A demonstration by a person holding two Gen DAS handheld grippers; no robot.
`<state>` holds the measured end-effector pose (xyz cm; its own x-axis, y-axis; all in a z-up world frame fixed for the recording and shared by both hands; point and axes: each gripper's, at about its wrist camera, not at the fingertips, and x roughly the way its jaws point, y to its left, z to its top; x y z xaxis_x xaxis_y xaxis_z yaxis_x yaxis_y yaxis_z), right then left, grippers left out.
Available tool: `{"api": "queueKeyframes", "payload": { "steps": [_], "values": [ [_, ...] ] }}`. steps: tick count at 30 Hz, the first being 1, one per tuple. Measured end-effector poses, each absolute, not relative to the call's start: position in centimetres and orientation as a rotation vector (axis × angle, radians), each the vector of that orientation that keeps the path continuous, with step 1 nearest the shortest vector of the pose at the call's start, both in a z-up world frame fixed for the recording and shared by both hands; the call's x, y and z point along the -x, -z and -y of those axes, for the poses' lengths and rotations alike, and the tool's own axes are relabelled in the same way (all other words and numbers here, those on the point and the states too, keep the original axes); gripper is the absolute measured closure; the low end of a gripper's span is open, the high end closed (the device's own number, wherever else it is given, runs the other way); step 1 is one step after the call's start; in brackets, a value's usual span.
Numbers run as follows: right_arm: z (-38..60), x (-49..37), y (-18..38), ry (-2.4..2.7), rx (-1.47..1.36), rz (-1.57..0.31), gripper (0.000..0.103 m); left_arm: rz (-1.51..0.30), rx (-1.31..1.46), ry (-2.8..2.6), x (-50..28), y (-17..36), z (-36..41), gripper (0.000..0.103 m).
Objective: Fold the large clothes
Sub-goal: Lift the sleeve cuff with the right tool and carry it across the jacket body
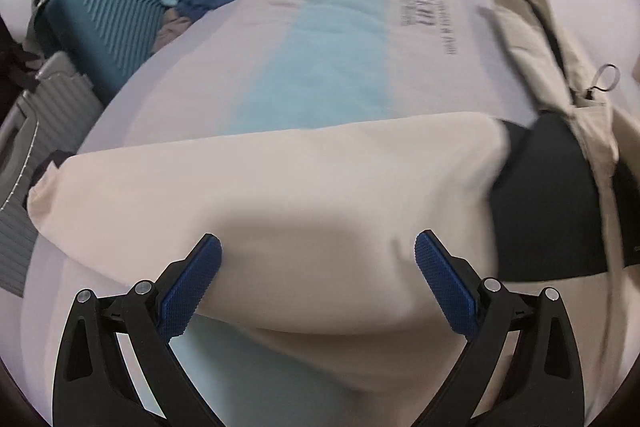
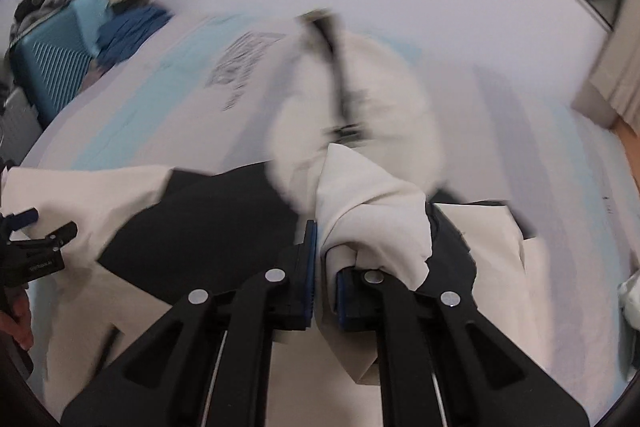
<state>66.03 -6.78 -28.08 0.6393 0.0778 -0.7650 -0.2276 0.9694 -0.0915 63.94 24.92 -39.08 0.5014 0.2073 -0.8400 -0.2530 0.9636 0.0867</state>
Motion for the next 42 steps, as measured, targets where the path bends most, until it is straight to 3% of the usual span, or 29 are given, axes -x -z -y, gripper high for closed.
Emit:
{"api": "queueKeyframes", "payload": {
  "steps": [9,11,13,15,16,21,27,34,42],
  "values": [
    [-5.1,-65.7,35.4,-0.064,0.33,-0.982,0.094,-0.998,0.031,-0.287,-62.4,39.2,-32.2,0.007],
    [-6.1,-65.5,36.4,-0.04,0.359,-1.004,0.079,-0.995,0.024,-0.283,-62.2,39.5,-32.9,0.006],
    [-6.3,-64.7,36.2,-0.051,0.357,-0.989,0.048,-1.007,0.025,-0.274,-62.3,40.1,-33.1,0.006],
    [-5.9,-63.9,35.2,-0.1,0.33,-0.969,0.026,-1.012,0.023,-0.269,-62.3,40.5,-33.1,0.006],
    [-5.5,-63.4,34.7,-0.129,0.307,-0.971,0.023,-1.013,0.021,-0.267,-62.3,40.8,-33.0,0.006],
    [-0.5,-61.2,32.3,-0.261,0.169,-1.021,0.023,-1.028,0.028,-0.28,-62.8,42.0,-33.0,0.006],
    [4.9,-61.1,31.3,-0.335,-0.105,-1.184,0.015,-1.031,0.029,-0.3,-63.0,42.8,-32.9,0.005],
    [-4.7,-62.2,30.1,-0.195,0.353,-0.95,0.014,-1.034,0.034,-0.334,-63.5,42.6,-32.7,0.005],
    [-13.1,-59.4,37.3,-0.325,0.716,-0.99,0.011,-0.998,0.015,-0.364,-63.3,41.5,-34.4,0.006]
  ]
}}
